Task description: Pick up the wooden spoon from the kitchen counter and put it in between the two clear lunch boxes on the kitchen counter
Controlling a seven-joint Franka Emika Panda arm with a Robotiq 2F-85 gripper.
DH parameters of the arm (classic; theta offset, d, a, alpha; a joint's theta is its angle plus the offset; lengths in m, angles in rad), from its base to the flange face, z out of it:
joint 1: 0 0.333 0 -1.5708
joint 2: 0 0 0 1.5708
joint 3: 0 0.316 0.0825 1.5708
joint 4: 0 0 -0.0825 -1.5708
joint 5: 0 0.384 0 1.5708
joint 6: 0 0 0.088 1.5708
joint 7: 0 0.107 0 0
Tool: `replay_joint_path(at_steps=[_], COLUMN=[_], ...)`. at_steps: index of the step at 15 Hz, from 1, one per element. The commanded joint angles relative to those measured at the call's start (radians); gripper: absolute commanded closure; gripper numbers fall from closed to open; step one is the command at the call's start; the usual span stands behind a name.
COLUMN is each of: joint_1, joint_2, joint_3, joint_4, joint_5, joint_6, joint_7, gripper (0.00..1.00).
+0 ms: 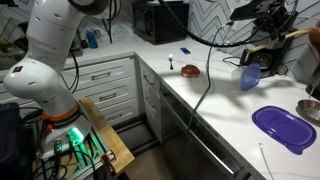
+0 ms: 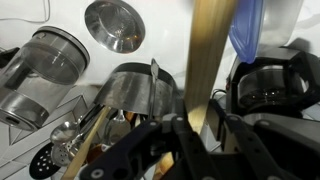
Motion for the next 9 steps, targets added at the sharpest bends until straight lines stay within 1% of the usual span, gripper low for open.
replay_joint_path(at_steps=[1,6,7,9], joint_1=[-0.002,-0.004,-0.003,-0.008], joint_2=[0.003,0.005,0.005,0.026], joint_3=[-0.002,-0.002,-0.002,-0.007], joint_4=[-0.010,-0.015,-0.015,-0.019], joint_5=[0.000,0.000,0.000,-0.007], joint_6=[0.006,0.008,0.008,0.007], joint_7=[0.000,0.000,0.000,-0.002], gripper=[0.74,0.74,0.93,0.93])
